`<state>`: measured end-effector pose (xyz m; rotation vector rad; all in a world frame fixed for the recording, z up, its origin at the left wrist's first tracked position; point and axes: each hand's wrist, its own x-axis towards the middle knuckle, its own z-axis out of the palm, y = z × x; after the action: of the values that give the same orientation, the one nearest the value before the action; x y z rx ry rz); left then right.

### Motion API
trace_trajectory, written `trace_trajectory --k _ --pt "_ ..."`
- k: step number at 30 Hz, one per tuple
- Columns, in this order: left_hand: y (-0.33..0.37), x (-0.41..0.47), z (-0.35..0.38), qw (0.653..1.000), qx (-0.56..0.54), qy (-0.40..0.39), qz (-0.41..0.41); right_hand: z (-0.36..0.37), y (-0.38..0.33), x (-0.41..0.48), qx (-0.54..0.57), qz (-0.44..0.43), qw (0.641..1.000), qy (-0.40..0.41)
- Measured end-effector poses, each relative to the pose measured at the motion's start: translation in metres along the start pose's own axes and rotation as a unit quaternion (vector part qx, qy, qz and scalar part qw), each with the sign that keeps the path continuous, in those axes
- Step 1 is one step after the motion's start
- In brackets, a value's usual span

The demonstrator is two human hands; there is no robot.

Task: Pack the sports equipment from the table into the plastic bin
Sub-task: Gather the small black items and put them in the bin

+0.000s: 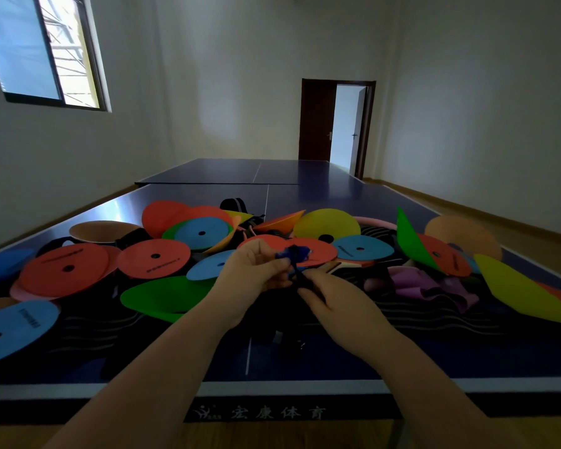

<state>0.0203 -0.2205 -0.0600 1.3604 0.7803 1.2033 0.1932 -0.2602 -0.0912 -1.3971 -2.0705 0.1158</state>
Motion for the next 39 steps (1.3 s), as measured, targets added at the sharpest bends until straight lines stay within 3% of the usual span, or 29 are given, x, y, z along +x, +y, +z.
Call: trace_trajectory --k 2,3,5,6,8,11,14,16,18,20,22,24,26,28,31,35,39 --pt "-0.004 0.003 -0.004 0.984 0.163 0.051 0.040 -0.004 -0.003 -0.003 -0.060 -0.028 0.998 -0.013" --pt "-0.005 0.003 -0.007 0.959 0.271 0.049 0.059 -0.008 -0.006 -0.003 -0.075 -0.038 0.996 -0.012" --pt "-0.006 0.002 -0.009 0.912 0.403 -0.014 0.071 -0.022 -0.009 -0.001 -0.043 -0.040 0.998 0.013" --pt "-0.005 -0.001 -0.009 0.908 0.410 -0.052 0.065 -0.029 -0.007 0.002 -0.010 -0.035 0.999 0.027" --pt "0.000 -0.006 -0.006 0.935 0.332 -0.121 0.043 -0.037 -0.001 0.010 0.070 -0.022 0.996 0.045" --pt "0.010 -0.012 -0.004 0.981 0.079 -0.175 -0.016 -0.032 0.011 0.017 0.200 0.021 0.978 0.057" --pt "0.009 -0.010 -0.002 0.986 -0.111 -0.125 -0.018 -0.015 0.015 0.009 0.179 0.041 0.983 0.020" --pt "0.003 -0.003 0.000 0.989 -0.140 -0.044 0.002 -0.006 0.010 0.002 0.128 0.024 0.991 -0.024" --pt "-0.006 0.004 0.001 0.999 -0.012 0.032 0.021 -0.004 -0.001 0.000 0.069 0.006 0.996 -0.053" --pt "-0.013 0.006 -0.001 0.972 0.223 0.058 0.050 -0.009 -0.007 0.002 0.021 -0.006 0.999 -0.049" --pt "-0.014 0.003 -0.003 0.940 0.331 0.013 0.079 -0.020 -0.010 0.005 0.007 -0.012 1.000 -0.024" --pt "-0.010 0.000 -0.004 0.927 0.363 -0.038 0.083 -0.030 -0.006 0.009 0.014 -0.017 1.000 0.013" --pt "-0.003 -0.002 -0.007 0.944 0.313 -0.089 0.051 -0.035 0.000 0.013 0.043 -0.021 0.998 0.050" --pt "0.002 -0.006 -0.009 0.975 0.166 -0.147 -0.015 -0.035 0.004 0.017 0.138 -0.011 0.987 0.086" --pt "0.006 -0.013 -0.013 0.973 -0.055 -0.209 -0.087 -0.028 0.005 0.015 0.286 0.020 0.953 0.097" --pt "0.001 -0.011 -0.011 0.951 -0.263 -0.135 -0.094 -0.007 -0.004 0.002 0.297 0.037 0.950 0.094" --pt "-0.009 -0.003 -0.005 0.969 -0.228 -0.037 -0.088 0.006 -0.011 -0.005 0.126 -0.006 0.987 0.102"
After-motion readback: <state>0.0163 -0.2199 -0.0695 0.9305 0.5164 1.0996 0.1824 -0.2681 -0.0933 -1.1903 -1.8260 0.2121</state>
